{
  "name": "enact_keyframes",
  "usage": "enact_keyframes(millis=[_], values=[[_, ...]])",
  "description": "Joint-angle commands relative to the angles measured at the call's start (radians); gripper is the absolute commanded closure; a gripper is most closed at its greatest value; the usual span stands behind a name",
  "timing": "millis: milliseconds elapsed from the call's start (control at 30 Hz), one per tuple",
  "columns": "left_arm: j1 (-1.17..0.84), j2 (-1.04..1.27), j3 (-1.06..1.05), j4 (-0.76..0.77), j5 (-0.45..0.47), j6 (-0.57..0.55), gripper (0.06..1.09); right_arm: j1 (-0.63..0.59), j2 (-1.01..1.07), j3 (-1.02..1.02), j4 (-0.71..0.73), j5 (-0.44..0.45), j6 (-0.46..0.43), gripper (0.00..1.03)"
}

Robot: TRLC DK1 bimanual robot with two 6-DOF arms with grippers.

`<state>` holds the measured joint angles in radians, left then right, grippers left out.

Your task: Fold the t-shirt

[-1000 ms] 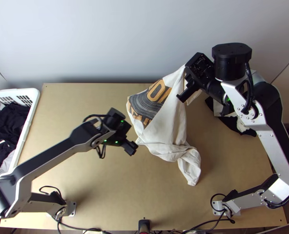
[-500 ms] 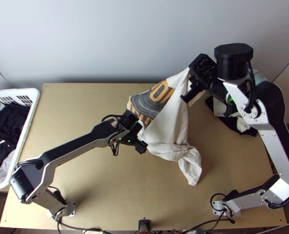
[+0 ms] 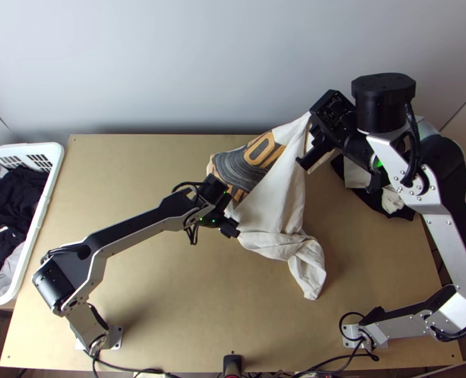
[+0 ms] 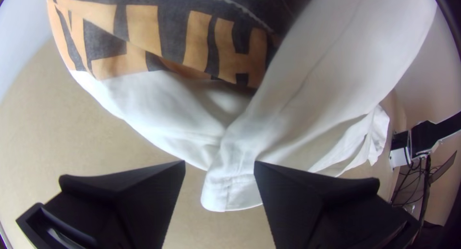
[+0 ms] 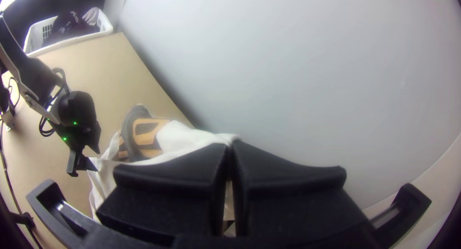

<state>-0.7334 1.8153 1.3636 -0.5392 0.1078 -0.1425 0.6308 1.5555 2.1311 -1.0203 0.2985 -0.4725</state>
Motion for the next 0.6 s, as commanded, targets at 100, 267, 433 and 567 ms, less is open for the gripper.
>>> enact_keyframes(millis=[100, 267, 433, 567], values=[[0.008, 0.049, 0.017, 0.002, 0.058, -0.006, 0.83, -0.005, -0.005, -0.002, -0.011, 0.007, 0.002, 1.0], [0.009, 0.029, 0.028, -0.034, 0.084, -0.002, 1.05, -0.017, -0.006, -0.013, -0.011, 0.007, 0.005, 1.0], [0.051, -0.085, 0.028, -0.114, 0.087, 0.027, 1.05, -0.031, -0.008, -0.013, -0.009, 0.007, 0.003, 1.0], [0.134, -0.209, 0.052, -0.169, 0.115, 0.041, 1.05, -0.046, -0.008, -0.005, -0.001, 0.007, 0.0, 1.0]])
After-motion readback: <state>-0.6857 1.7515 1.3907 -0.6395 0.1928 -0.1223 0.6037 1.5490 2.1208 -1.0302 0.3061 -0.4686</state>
